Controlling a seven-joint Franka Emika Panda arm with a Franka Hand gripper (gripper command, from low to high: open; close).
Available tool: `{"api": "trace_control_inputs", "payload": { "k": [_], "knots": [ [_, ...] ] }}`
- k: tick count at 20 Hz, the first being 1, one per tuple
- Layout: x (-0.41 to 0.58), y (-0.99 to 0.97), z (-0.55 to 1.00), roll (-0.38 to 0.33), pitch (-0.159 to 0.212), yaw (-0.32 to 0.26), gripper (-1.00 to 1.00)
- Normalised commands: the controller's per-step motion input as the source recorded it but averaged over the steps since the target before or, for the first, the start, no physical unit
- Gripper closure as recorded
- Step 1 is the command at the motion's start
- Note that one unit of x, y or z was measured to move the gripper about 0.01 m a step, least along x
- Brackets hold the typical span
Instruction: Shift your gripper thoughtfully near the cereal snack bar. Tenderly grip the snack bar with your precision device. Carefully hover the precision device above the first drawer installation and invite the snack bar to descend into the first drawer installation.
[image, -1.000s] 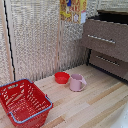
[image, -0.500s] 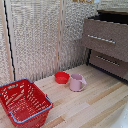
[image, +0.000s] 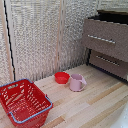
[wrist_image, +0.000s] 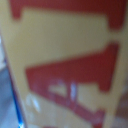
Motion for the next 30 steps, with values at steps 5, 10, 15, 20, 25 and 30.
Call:
{"api": "trace_control_inputs", "payload": {
  "k": [5, 10, 15, 20, 25, 30],
  "knots": [
    [0.000, -0.98, 0.21, 0.055, 0.032, 0.021, 1.00],
    [0.000, -0.99, 0.03, 0.039, 0.038, 0.034, 1.00],
    [0.000, -0.89, -0.07, 0.012, 0.051, 0.065, 1.00],
    [0.000, -0.58, -0.35, -0.022, 0.079, 0.177, 1.00],
    [0.000, -0.27, -0.29, -0.037, 0.060, 0.121, -1.00],
    [0.000, -0.02, 0.02, -0.010, -0.026, -0.002, -1.00]
  ]
}}
